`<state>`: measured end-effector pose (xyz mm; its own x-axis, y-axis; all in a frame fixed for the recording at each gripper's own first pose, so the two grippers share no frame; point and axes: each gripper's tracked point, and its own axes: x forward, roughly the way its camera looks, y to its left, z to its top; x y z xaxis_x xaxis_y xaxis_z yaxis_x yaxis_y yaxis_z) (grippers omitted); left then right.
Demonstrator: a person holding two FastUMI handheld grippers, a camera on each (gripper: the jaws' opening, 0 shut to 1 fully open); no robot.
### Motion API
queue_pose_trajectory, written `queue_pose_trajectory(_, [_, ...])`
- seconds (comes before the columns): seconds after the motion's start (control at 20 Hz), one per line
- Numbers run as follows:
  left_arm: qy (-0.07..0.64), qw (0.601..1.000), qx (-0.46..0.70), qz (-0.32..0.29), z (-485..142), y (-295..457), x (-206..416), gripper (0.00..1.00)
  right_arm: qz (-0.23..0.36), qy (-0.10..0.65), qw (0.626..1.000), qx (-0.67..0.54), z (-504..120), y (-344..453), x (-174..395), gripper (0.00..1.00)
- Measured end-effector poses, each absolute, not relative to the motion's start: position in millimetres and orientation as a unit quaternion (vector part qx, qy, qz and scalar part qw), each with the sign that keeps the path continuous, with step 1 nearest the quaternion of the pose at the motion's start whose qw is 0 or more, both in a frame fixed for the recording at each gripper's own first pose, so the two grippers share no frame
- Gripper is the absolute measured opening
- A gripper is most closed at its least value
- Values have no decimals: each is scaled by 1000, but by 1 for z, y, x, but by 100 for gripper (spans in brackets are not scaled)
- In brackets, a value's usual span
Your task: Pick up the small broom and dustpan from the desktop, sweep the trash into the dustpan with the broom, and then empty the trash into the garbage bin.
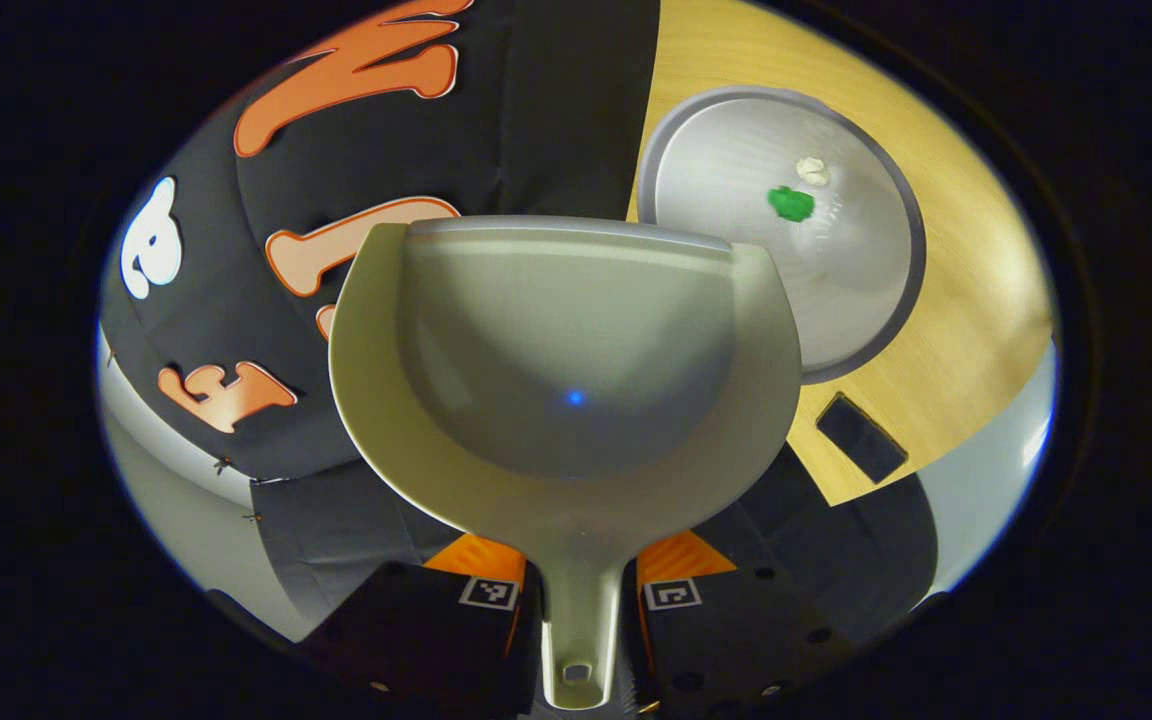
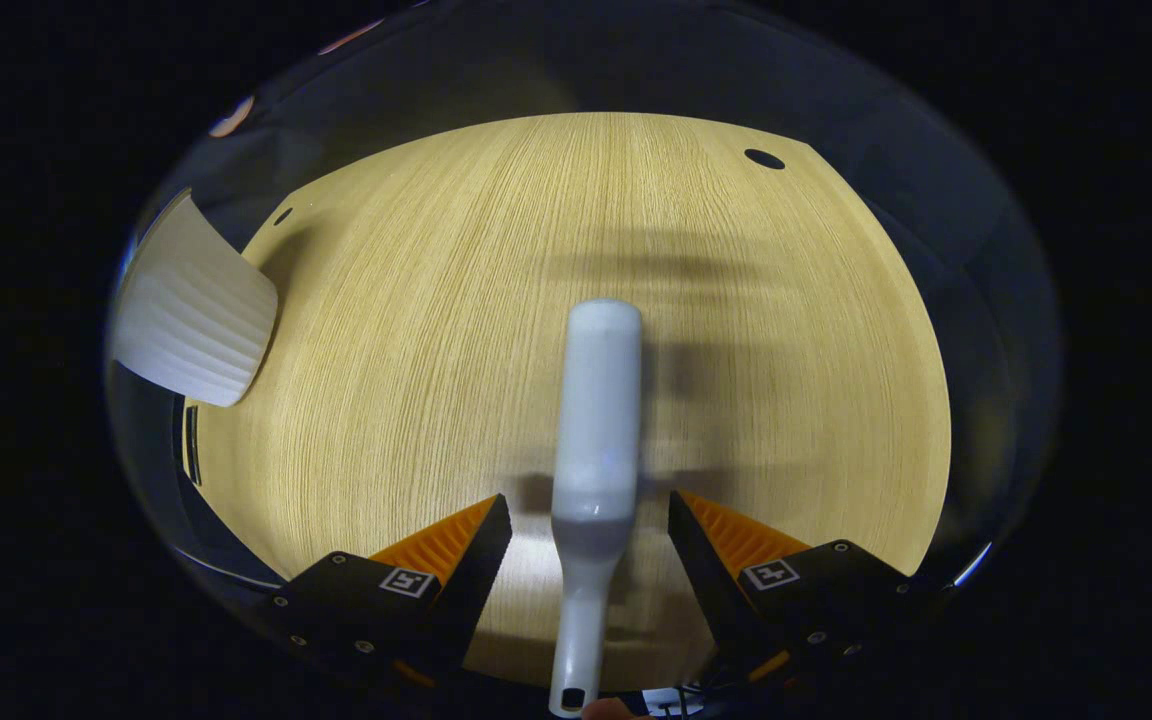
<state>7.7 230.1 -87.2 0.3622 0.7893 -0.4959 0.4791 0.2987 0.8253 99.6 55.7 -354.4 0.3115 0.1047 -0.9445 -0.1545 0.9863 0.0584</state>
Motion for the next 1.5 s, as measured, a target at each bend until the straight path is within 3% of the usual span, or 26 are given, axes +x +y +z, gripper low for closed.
queue_pose_trajectory(0.1, [574, 669, 452, 140, -127, 208, -11, 31, 79, 580, 810, -23, -353, 54, 99, 96])
queue_pose_trajectory(0.2, [585, 723, 343, 133, -158, 173, -15, 31, 81, 580, 810, -23, -353, 51, 100, 96])
queue_pose_trajectory(0.4, [585, 784, 181, 102, -185, 89, -5, 31, 81, 574, 815, -23, -347, 56, 98, 96])
queue_pose_trajectory(0.55, [583, 811, 47, 35, -209, -9, 5, 31, 80, 570, 817, -27, -343, 54, 97, 96])
queue_pose_trajectory(0.75, [574, 817, -44, -39, -248, -119, 27, 31, 82, 566, 820, -19, -333, 56, 93, 96])
queue_pose_trajectory(1.0, [585, 804, -77, -71, -289, -150, 27, 32, 78, 565, 821, -16, -332, 55, 92, 96])
queue_pose_trajectory(1.5, [653, 751, -78, -56, -442, -190, -4, 32, 69, 571, 817, -29, -333, 48, 79, 96])
